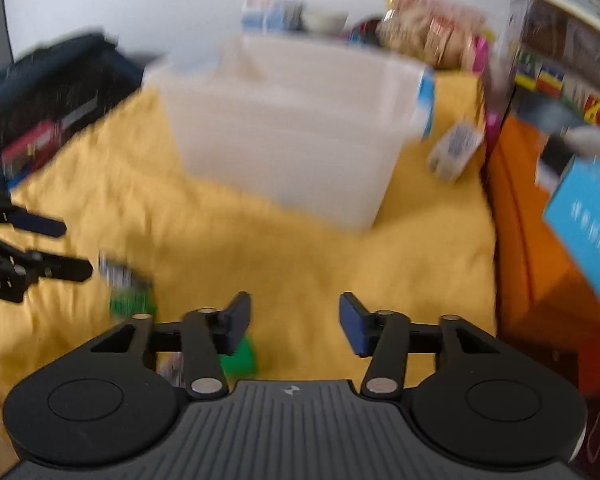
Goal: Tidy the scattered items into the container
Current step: 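Grasp the green card toy with the left tool while the right tool grasps the green Duplo brick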
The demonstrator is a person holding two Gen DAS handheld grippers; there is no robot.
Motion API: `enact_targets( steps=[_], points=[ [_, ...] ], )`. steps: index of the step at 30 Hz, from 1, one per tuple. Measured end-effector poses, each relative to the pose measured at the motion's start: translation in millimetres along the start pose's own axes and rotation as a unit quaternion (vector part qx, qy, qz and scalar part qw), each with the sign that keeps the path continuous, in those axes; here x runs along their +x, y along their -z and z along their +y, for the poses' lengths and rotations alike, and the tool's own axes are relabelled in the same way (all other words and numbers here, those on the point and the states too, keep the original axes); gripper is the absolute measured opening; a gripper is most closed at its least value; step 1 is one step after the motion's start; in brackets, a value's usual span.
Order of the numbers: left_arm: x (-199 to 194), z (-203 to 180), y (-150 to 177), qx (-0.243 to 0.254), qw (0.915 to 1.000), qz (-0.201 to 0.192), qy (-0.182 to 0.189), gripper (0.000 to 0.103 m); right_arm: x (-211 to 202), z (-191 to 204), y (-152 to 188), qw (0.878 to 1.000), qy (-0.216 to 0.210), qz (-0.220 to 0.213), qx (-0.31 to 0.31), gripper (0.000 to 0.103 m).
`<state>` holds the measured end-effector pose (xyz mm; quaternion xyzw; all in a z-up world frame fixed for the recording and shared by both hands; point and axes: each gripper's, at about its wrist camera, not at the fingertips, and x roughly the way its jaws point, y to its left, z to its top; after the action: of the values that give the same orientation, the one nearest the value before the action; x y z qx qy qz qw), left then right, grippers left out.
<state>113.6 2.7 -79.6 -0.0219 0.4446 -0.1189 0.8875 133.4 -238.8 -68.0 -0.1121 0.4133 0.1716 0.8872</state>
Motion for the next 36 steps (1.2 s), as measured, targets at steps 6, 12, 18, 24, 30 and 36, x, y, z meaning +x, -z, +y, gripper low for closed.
enact_targets(
  steps=[6,12,18,24,30,36],
  points=[
    [-1,-27,18,0.073,0.9971,0.014,0.017,0.074,7,22,15,0.999,-0.027,0.018,-0.022,0.034],
    [2,-47,27,0.149,0.9887,0.016,0.009,0.074,15,31,21,0.999,-0.008,0.027,-0.038,0.028],
    [3,-44,27,0.141,0.9895,0.021,0.023,0.074,23,-2,17,0.997,-0.035,0.029,0.055,0.028],
    [25,-47,21,0.176,0.9836,0.029,0.026,0.071,29,-42,19,0.983,-0.075,0.036,0.163,0.03],
    [35,-53,12,0.238,0.9704,0.033,0.023,0.05,18,-46,21,0.99,-0.012,0.024,0.139,0.042],
    [40,-68,12,0.33,0.9429,0.039,0.022,0.046,9,-33,20,0.997,0.022,0.013,0.067,0.041]
  ],
)
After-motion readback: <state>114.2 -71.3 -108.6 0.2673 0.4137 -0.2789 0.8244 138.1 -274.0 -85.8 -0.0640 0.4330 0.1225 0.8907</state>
